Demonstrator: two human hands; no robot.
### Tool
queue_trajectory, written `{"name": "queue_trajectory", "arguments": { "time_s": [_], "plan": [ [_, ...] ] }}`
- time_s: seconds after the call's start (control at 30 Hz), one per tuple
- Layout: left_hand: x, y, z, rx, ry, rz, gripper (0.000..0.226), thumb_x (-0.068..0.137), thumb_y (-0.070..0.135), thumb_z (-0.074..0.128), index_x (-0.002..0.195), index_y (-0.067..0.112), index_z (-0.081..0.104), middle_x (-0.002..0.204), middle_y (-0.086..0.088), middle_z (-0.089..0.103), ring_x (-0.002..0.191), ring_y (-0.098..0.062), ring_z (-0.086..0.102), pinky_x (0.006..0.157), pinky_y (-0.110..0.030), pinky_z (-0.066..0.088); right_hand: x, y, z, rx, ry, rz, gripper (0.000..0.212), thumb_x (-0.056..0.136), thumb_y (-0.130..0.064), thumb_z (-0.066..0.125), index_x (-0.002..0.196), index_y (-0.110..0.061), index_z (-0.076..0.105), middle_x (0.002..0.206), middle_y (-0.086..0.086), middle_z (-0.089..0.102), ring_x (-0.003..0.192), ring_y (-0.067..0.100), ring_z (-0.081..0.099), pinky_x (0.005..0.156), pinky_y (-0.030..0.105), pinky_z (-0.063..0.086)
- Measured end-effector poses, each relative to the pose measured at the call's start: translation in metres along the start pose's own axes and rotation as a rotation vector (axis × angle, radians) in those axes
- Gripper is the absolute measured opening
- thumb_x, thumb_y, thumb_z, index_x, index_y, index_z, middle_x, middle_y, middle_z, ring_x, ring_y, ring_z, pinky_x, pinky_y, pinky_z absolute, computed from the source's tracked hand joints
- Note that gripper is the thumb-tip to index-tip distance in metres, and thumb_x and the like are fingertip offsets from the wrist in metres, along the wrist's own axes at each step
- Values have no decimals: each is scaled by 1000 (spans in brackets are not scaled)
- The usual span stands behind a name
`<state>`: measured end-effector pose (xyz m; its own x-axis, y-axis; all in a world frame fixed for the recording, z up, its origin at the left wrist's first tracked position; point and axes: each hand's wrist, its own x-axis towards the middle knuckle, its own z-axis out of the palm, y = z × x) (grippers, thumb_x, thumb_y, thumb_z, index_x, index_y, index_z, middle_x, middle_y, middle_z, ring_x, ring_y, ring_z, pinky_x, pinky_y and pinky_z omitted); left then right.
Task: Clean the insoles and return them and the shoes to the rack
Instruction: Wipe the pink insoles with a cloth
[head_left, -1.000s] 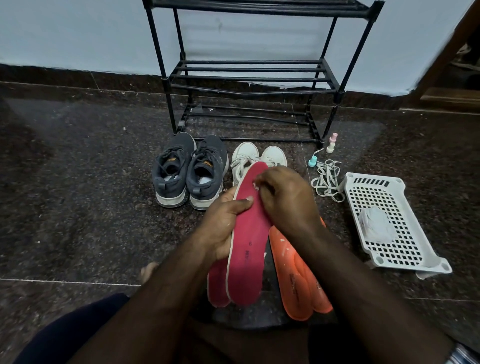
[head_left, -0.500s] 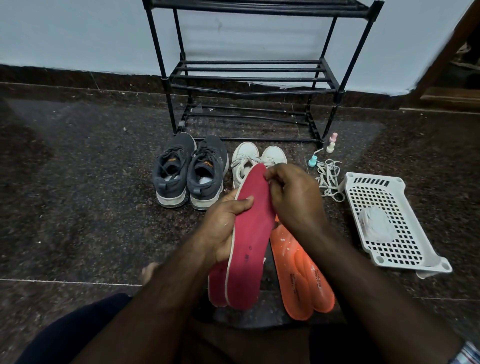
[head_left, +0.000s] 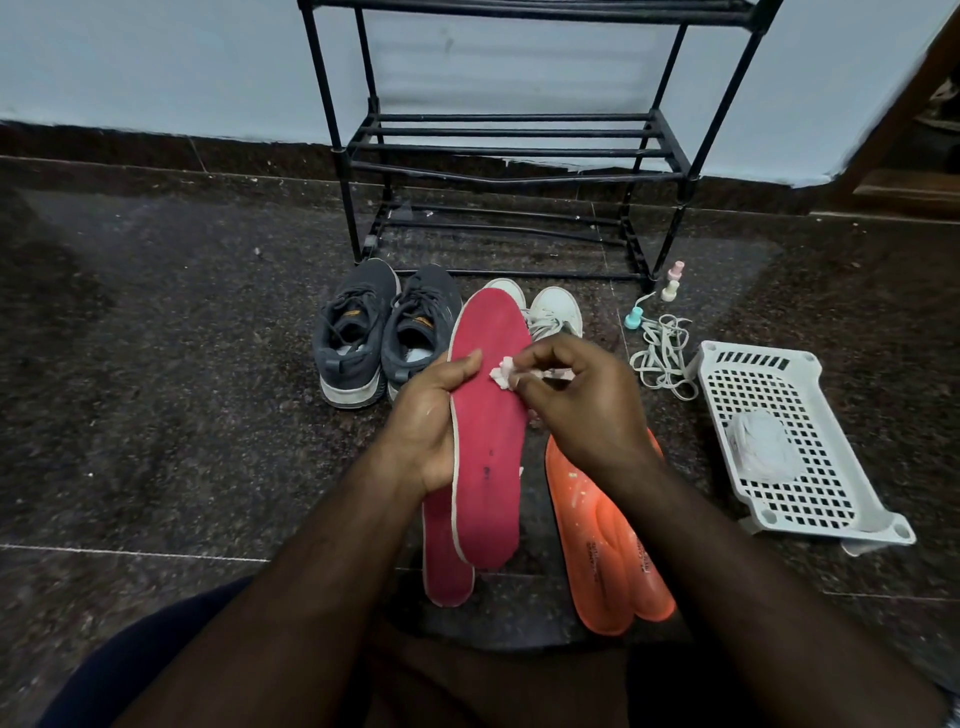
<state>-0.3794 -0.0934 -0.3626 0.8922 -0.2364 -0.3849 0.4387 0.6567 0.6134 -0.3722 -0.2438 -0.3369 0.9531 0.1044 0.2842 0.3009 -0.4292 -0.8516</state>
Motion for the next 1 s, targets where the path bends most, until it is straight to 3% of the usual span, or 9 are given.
{"name": "queue_trajectory", "arguments": {
  "time_s": [0.1, 0.2, 0.37, 0.5, 0.63, 0.77, 0.83, 0.9, 1.0],
  "plan": [
    [0, -4, -3, -3, -73, -38, 49, 94, 28, 57, 135, 2, 59, 121, -19, 65, 104, -31, 63, 111, -60, 37, 6, -1, -4, 50, 126, 35, 13, 80, -7, 75, 82, -19, 71, 81, -10, 70, 73, 1, 66, 67, 24, 55],
    [-3, -17, -1, -8, -100, -74, 45, 100, 35, 49, 137, 10, 57, 124, -14, 67, 110, -32, 66, 104, -62, 44, 12, 0, -9, 53, 158, 42, 11, 82, -7, 73, 85, -17, 70, 84, -10, 69, 68, -1, 65, 62, 20, 53],
    [-2, -24, 4, -6, -53, 35, 35, 105, 35, 41, 126, 14, 60, 101, -12, 72, 83, -25, 71, 75, -48, 61, 8, 6, -3, -379, -22, -194, 13, 83, -8, 68, 93, -14, 71, 91, -2, 70, 85, 13, 62, 78, 20, 43],
    [3, -21, 2, -36, 71, 73, 33, 104, 35, 43, 105, 11, 66, 96, -15, 71, 88, -26, 68, 90, -41, 55, -12, -4, 11, -418, -212, -293, 16, 80, -9, 59, 88, -14, 71, 84, 2, 70, 80, 23, 64, 74, 35, 50],
    [8, -15, -3, -66, 105, 79, 37, 102, 42, 47, 119, 11, 61, 133, -30, 58, 109, -35, 64, 100, -50, 52, -28, -15, 17, -394, -370, -303, 27, 77, -13, 51, 87, -13, 75, 82, 5, 72, 77, 24, 67, 70, 35, 52],
    [7, -15, -5, -59, 85, 119, 38, 105, 36, 43, 126, 7, 56, 106, -19, 70, 90, -28, 71, 78, -40, 61, -13, -9, 12, -423, -219, -274, 18, 75, -8, 60, 87, -11, 74, 83, 5, 68, 81, 23, 64, 73, 35, 47],
    [7, -17, -4, -55, 89, 124, 35, 106, 34, 41, 121, 7, 57, 101, -16, 70, 88, -27, 72, 78, -37, 61, -12, -7, 16, -461, -218, -270, 20, 76, -11, 57, 88, -12, 74, 84, 4, 68, 81, 23, 64, 73, 36, 50],
    [7, -18, -4, -60, 125, 136, 35, 105, 35, 44, 118, 6, 59, 105, -20, 69, 90, -29, 71, 81, -40, 61, -19, -7, 20, -434, -285, -263, 24, 75, -12, 55, 89, -14, 75, 85, 3, 71, 82, 22, 66, 73, 36, 53],
    [8, -13, -4, -68, 173, 122, 53, 101, 44, 48, 135, 3, 52, 129, -32, 59, 101, -37, 67, 76, -45, 61, -28, -9, 17, -352, -381, -195, 19, 80, -11, 61, 90, -17, 75, 87, -2, 72, 82, 15, 65, 75, 32, 51]
  ]
}}
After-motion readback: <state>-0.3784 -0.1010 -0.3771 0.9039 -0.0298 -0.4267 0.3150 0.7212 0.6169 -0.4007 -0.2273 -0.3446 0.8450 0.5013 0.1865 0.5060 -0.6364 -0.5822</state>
